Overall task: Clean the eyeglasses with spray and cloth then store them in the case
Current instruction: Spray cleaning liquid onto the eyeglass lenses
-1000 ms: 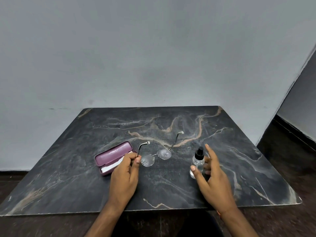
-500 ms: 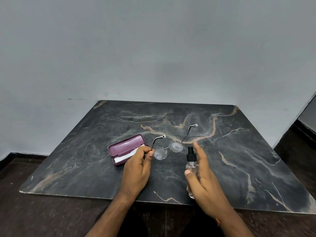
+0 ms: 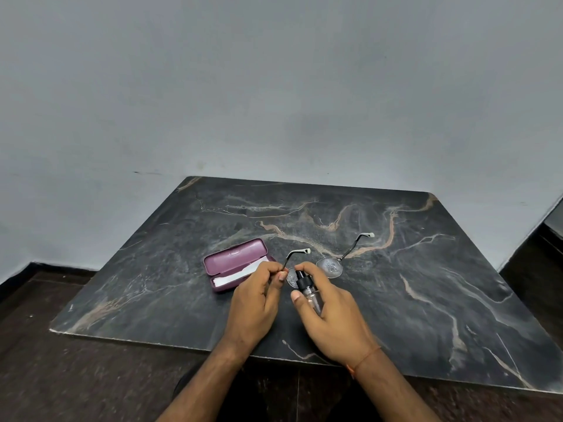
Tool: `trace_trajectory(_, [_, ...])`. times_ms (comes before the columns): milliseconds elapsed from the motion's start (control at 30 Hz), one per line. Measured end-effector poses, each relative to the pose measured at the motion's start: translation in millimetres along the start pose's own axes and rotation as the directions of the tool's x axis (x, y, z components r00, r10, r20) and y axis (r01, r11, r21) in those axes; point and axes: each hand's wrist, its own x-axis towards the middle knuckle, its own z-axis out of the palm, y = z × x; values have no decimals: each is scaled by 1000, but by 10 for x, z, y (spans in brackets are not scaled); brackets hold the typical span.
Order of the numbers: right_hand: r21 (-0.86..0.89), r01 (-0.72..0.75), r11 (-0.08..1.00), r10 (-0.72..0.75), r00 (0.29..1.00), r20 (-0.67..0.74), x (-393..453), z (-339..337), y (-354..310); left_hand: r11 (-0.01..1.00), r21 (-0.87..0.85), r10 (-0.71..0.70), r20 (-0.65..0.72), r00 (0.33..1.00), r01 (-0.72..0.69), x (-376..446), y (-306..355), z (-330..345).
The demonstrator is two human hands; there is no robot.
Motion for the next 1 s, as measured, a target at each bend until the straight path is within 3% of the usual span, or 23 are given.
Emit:
trace_trajectory(167, [0, -34, 999, 34, 997, -63, -3, -26, 33, 1000, -13, 4, -5, 1000, -5, 11, 18, -7])
trace_trajectory(467, [-201, -67, 977, 25, 979, -203, -64, -442, 265, 1000, -14, -8, -7, 1000, 8, -4, -13, 6])
trace_trajectory(833, [-204, -43, 978, -7, 972, -236, -93, -500, 387, 1000, -14, 4, -7, 1000, -4, -1, -13, 10])
trace_trajectory(1000, [-142, -127, 982, 68, 929, -363, -99, -606, 544, 1000, -11, 3, -22, 1000, -3, -1, -4, 3])
